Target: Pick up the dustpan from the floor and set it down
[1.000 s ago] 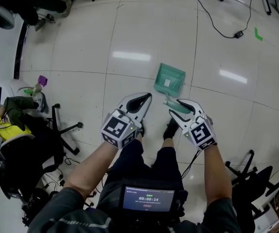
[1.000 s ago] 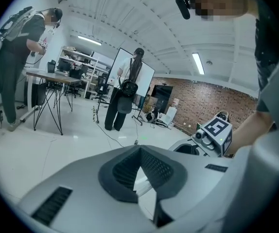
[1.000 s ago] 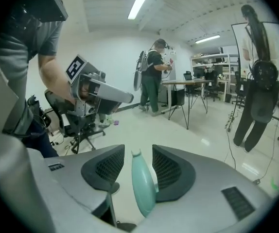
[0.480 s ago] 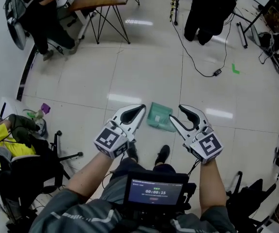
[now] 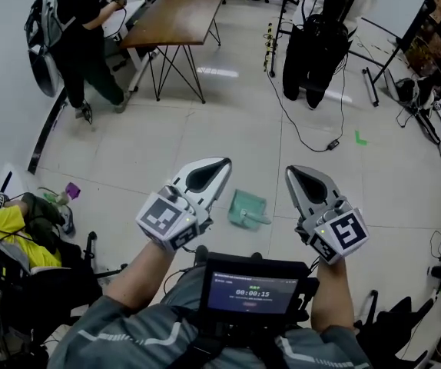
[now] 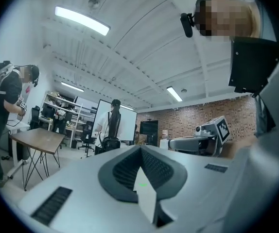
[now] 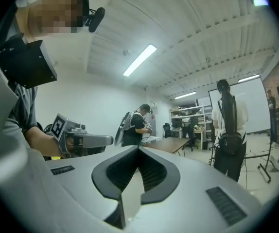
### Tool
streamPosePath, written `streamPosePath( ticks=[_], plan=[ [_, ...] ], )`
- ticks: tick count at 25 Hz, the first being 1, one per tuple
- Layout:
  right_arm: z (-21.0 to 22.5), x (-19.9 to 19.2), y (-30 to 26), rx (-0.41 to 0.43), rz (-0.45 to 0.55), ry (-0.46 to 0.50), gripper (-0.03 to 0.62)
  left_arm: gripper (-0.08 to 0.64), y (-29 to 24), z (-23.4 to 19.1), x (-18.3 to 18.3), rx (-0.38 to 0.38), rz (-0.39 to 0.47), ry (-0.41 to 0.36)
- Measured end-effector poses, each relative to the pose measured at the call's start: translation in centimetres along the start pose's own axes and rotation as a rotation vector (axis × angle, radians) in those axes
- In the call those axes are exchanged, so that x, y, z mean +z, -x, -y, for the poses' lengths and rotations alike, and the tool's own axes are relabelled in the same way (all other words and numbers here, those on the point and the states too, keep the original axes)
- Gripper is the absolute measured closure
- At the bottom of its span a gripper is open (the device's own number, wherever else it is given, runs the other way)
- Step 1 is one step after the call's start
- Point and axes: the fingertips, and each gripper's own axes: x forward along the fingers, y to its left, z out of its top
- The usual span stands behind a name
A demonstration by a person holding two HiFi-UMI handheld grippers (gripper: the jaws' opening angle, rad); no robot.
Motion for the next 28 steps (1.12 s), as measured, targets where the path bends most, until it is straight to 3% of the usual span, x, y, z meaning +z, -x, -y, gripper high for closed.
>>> streamPosePath(
  ticks=[19, 28],
  plan=[
    [-0.7, 1.2, 2.3, -0.041, -0.002, -0.023, 0.580, 0.526, 1.1, 3.0, -0.1, 0.006, -0.005, -0.005],
    [2.4, 0.7, 7.8, 0.006, 0.007, 0.017, 0.581, 0.526, -0.9, 8.7, -1.9, 0.103, -0.050, -0.009]
  ],
)
